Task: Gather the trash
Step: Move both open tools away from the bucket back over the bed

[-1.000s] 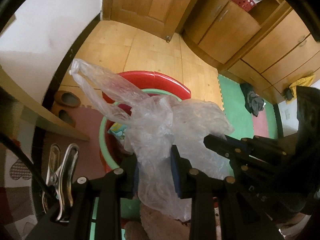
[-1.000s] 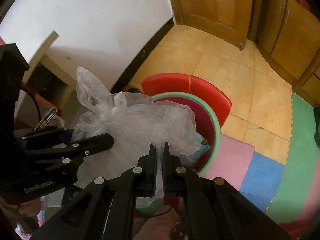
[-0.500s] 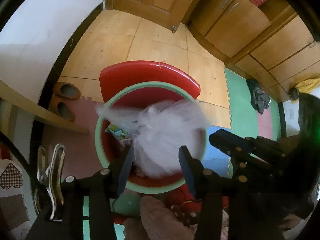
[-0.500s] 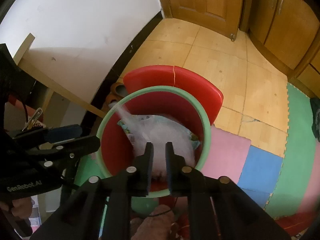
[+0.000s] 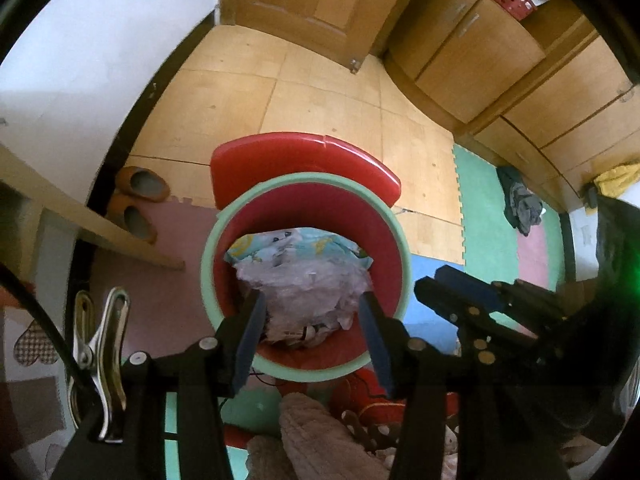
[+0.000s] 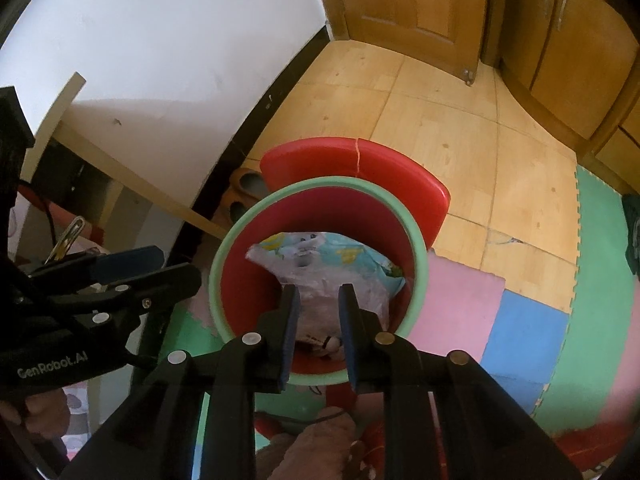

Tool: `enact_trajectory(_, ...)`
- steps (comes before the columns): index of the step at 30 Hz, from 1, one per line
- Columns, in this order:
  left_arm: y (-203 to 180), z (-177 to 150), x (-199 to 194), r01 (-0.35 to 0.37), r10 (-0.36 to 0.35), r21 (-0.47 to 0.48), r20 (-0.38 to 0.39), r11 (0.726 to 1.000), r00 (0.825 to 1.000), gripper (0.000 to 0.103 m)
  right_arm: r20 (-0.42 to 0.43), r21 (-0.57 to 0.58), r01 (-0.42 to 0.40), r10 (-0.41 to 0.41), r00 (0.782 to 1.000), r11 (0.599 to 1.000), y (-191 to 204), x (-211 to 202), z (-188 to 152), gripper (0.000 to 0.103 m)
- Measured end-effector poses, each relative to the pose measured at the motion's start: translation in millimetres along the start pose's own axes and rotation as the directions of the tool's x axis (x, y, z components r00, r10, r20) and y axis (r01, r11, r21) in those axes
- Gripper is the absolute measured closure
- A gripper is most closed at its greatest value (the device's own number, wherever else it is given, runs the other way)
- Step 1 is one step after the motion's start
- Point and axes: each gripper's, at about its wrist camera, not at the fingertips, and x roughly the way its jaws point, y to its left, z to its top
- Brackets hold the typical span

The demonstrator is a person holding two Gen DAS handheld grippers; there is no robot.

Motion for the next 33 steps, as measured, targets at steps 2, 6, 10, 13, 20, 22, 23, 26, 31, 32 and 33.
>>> enact_trajectory(2, 1.2, -0.8, -7.3, -0.004, 0.004, -0.012, 0.005, 1.000, 1.000, 0.052, 0.008, -0.001, 0.002, -0.002, 1.000, 1.000, 2.8, -6.8, 0.7, 0.081)
enact_trajectory(6, 2.2, -1.0, -22.5, -0.005, 0.005, -0.039, 0.017, 0.999, 1.000, 0.052, 0.030, 0.000, -0.002, 0.002, 1.000, 1.000, 8.8, -21.4, 2.5, 0.080)
enact_trajectory(10, 4.2, -3.4, -39.9, -0.006, 0.008, -0.051, 0.035, 0.999, 0.999, 0.052, 0.053, -0.001, -0.006, 0.006, 0.999, 1.000, 14.9, -37.0, 5.1, 0.079)
enact_trajectory(13, 7.0, -5.4, -54.8, -0.003, 0.006, -0.065, 0.052, 0.998, 0.999, 0.052, 0.074, -0.003, -0.017, 0.017, 0.997, 1.000, 22.3, -50.9, 7.6, 0.078)
enact_trajectory(20, 11.7, -9.5, -91.4, -0.012, 0.021, -0.089, 0.095, 0.996, 0.995, 0.052, 0.111, -0.046, -0.029, 0.034, 0.993, 0.999, 45.1, -75.5, 8.0, 0.078)
enact_trajectory(22, 15.3, -11.6, -101.6, -0.017, 0.028, -0.104, 0.106, 0.994, 0.994, 0.052, 0.119, -0.056, -0.035, 0.041, 0.992, 0.998, 52.6, -82.1, 7.7, 0.078)
enact_trajectory(23, 17.3, -12.8, -107.5, -0.020, 0.033, -0.111, 0.112, 0.994, 0.993, 0.052, 0.124, -0.061, -0.038, 0.046, 0.991, 0.997, 56.4, -85.3, 7.4, 0.078)
enact_trajectory(26, 22.5, -16.9, -122.3, -0.027, 0.044, -0.127, 0.131, 0.992, 0.990, 0.052, 0.134, -0.076, -0.046, 0.056, 0.989, 0.996, 66.2, -92.0, 6.8, 0.078)
enact_trajectory(31, 32.7, -27.3, -147.8, -0.041, 0.065, -0.152, 0.160, 0.988, 0.985, 0.052, 0.152, -0.109, -0.065, 0.082, 0.985, 0.992, 89.6, -106.3, 5.3, 0.078)
enact_trajectory(32, 35.8, -31.0, -154.2, -0.042, 0.069, -0.159, 0.168, 0.986, 0.983, 0.052, 0.157, -0.120, -0.069, 0.088, 0.984, 0.990, 95.2, -109.4, 4.7, 0.078)
enact_trajectory(33, 38.1, -33.5, -159.2, -0.045, 0.074, -0.166, 0.173, 0.985, 0.982, 0.052, 0.160, -0.128, -0.072, 0.092, 0.983, 0.989, 99.6, -111.3, 4.5, 0.078)
